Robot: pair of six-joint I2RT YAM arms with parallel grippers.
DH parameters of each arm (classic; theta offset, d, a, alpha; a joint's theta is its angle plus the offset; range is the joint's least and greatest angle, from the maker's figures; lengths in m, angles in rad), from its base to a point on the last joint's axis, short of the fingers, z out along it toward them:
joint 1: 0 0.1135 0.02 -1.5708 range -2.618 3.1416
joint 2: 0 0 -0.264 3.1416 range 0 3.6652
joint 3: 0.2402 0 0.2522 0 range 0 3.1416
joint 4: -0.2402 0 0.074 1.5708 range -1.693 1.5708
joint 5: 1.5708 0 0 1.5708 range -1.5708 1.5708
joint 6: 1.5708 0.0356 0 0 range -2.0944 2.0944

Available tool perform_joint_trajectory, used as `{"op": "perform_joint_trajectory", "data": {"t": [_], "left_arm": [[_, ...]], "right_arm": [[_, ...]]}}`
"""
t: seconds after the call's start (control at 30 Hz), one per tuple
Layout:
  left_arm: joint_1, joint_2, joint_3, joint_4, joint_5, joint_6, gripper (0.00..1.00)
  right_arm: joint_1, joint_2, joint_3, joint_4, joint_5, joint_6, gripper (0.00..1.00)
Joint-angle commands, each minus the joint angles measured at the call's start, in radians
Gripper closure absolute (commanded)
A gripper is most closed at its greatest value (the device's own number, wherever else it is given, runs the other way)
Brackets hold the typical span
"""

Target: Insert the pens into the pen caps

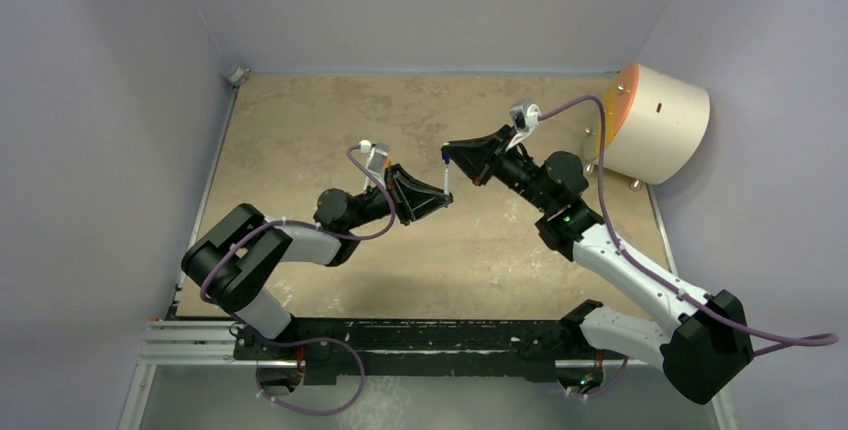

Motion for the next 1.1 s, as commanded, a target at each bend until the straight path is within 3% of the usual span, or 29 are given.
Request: {"op": "perform_joint_trajectory", "data": {"t": [0.0,1.07], "left_arm": [[-0.005,0.000,0.031,0.206,-0.009,0.010,1.00],[-0.006,-0.002,0.061,0.181,0.015,0.018,1.00]], "right_arm": [[-0.004,-0.024,-0.004,0.041,-0.029,0.005,1.00],[-0.003,-0.040,-0.007,0.042,-0.037,-0.002,1.00]]}}
